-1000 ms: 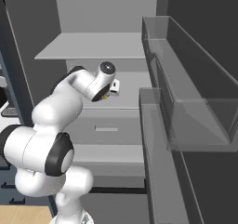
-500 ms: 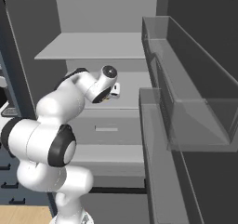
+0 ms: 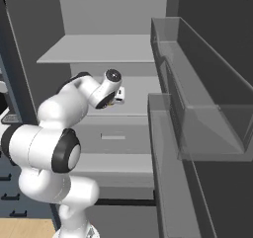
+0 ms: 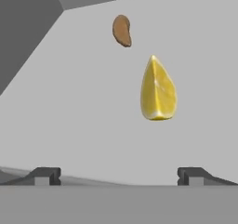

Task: Grab a lemon wedge from the fridge and one ice cube from the ice bowl, and put them in the glass of lemonade.

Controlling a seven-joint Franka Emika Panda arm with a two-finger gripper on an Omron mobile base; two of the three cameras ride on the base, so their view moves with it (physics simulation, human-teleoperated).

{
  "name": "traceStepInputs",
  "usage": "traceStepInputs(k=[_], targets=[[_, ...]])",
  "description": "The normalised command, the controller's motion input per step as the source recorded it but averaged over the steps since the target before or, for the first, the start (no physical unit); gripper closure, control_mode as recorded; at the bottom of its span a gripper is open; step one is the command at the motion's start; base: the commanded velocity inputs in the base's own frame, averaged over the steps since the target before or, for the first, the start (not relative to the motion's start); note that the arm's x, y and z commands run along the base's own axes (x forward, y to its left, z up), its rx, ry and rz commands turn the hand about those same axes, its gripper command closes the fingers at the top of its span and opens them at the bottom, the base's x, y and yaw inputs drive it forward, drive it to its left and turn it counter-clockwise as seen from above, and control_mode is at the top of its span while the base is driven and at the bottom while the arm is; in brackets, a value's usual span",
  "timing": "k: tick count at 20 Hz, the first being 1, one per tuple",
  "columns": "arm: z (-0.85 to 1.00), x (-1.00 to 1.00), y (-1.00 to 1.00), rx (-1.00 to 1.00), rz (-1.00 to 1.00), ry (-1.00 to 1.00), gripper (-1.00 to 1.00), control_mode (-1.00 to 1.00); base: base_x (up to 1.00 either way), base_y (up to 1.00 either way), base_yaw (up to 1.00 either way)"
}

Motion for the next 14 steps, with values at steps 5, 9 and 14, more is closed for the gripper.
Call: traceStepInputs(k=[5, 9, 14], targets=[[0.0, 0.14, 0.04, -0.03, 0.0, 0.0, -1.0, -1.0, 0.0, 0.0, 0.0], [0.0, 0.1, 0.0, -0.01, 0.0, 0.0, -1.0, -1.0, 0.0, 0.0, 0.0], [-0.08, 0.15, 0.0, -0.01, 0.0, 0.0, -1.0, -1.0, 0.0, 0.0, 0.0]])
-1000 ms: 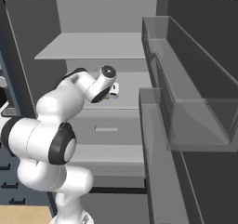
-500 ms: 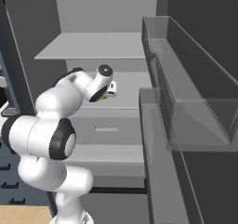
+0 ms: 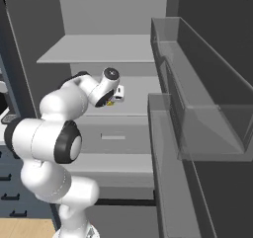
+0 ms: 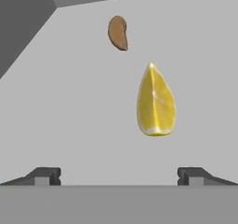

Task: Grab a lemon wedge from the fridge and one ice cube from the ice bowl, and put them in the glass of lemonade.

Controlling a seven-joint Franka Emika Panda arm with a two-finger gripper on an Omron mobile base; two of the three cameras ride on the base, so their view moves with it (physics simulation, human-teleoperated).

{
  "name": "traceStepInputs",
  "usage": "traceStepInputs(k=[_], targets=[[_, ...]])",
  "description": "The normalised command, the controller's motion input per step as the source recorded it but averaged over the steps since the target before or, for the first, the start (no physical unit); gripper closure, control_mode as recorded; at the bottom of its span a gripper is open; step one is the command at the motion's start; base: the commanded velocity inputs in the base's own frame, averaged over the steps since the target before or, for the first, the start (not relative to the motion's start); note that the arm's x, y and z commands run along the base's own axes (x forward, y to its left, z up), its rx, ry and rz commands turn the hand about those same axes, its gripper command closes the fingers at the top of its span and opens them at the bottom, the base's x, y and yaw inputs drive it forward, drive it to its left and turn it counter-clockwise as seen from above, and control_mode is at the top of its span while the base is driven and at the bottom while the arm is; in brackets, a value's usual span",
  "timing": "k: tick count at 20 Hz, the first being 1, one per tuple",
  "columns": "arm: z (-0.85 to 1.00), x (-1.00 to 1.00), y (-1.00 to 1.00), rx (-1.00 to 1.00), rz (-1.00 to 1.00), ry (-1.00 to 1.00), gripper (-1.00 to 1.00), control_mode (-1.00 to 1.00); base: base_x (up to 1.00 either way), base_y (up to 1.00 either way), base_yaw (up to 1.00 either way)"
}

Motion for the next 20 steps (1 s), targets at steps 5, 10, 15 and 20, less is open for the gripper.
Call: traceStepInputs(k=[5, 10, 15, 20], targets=[[0.0, 0.02, 0.0, -0.02, 0.0, -0.02, -1.0, -1.0, 0.0, 0.0, 0.0], [0.0, 0.0, 0.0, -0.04, -0.01, -0.03, -1.0, -1.0, 0.0, 0.0, 0.0], [-0.05, 0.0, 0.0, -0.03, -0.03, 0.0, -1.0, -1.0, 0.0, 0.0, 0.0], [-0.02, 0.0, 0.0, -0.02, -0.03, 0.0, -1.0, -1.0, 0.0, 0.0, 0.0]])
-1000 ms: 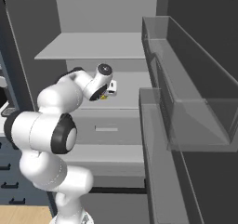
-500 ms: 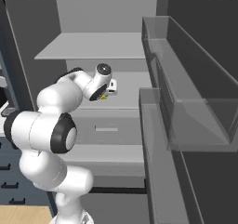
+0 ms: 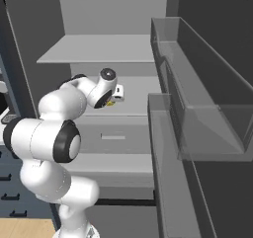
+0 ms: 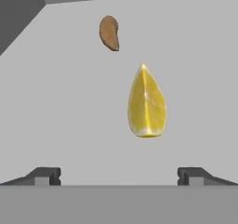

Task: Grab a lemon wedge from the fridge and one ice cube from the ice bowl, and put them in the glass of lemonade.

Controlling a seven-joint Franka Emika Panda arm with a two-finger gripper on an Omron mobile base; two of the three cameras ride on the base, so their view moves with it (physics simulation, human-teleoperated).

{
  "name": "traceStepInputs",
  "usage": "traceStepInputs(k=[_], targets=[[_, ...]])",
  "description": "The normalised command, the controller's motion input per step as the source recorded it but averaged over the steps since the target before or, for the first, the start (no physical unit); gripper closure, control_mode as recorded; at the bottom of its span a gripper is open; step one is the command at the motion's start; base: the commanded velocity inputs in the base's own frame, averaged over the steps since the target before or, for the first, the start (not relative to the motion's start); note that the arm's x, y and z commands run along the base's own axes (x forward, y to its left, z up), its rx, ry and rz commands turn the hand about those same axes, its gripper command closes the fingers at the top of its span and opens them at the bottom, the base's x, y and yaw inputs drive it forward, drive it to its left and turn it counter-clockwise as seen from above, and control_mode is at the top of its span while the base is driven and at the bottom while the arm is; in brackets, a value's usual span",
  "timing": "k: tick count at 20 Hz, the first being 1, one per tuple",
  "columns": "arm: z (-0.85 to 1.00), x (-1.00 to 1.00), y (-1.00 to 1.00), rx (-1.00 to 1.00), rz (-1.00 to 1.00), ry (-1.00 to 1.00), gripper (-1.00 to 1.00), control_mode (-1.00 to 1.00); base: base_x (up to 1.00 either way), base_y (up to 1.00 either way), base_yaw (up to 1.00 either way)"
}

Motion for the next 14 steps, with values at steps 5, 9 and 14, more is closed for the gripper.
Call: traceStepInputs(k=[5, 9, 14], targets=[[0.0, 0.11, 0.0, 0.0, 0.0, -0.03, -1.0, -1.0, 0.0, 0.0, 0.0], [-0.1, 0.26, 0.0, 0.0, 0.0, -0.01, -1.0, -1.0, 0.0, 0.0, 0.0], [-0.01, 0.26, 0.0, 0.0, 0.0, 0.01, -1.0, -1.0, 0.0, 0.0, 0.0]])
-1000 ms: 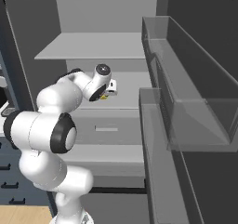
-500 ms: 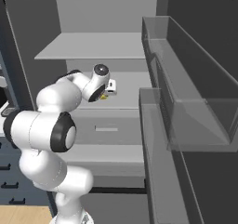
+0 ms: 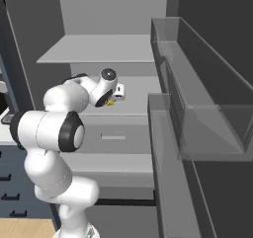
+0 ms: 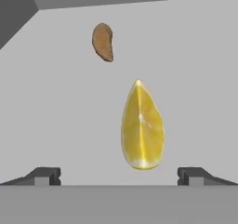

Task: Grab a lemon wedge from the fridge and one ice cube from the ice bowl, and put them in the glass of lemonade.

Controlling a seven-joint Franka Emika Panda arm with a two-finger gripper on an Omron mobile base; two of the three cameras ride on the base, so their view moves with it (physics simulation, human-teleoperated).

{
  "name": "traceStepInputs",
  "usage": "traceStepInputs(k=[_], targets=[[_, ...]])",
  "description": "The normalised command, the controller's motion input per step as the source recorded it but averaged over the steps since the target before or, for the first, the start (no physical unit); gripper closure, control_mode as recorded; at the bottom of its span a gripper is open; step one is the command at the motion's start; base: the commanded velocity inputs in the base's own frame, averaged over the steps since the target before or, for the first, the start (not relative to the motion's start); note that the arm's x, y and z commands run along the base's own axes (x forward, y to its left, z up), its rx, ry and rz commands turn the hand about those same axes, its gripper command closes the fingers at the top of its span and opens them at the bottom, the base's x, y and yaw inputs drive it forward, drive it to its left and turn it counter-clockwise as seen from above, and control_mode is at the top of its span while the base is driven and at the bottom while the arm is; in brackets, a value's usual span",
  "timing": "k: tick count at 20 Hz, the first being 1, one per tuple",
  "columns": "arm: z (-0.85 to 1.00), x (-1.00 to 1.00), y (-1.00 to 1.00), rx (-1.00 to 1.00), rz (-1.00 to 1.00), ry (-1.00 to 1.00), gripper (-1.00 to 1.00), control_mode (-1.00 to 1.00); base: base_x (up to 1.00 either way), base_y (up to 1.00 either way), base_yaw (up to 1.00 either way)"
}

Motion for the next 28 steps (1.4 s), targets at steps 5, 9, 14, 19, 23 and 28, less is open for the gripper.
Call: traceStepInputs(k=[5, 9, 14, 19, 23, 28], targets=[[-0.01, 0.12, 0.0, 0.0, 0.0, 0.01, -1.0, -1.0, 0.0, 0.0, 0.0], [-0.21, 0.34, 0.0, -0.04, 0.0, 0.0, -1.0, -1.0, 0.0, 0.0, 0.0], [-0.25, 0.17, 0.0, -0.02, 0.0, 0.0, -1.0, -1.0, 0.0, 0.0, 0.0], [-0.07, 0.02, 0.0, -0.02, 0.0, -0.01, -1.0, -1.0, 0.0, 0.0, 0.0], [0.01, 0.25, 0.0, -0.04, 0.0, 0.02, -1.0, -1.0, 0.0, 0.0, 0.0], [0.02, 0.19, 0.0, -0.03, 0.0, 0.08, -1.0, -1.0, 0.0, 0.0, 0.0]])
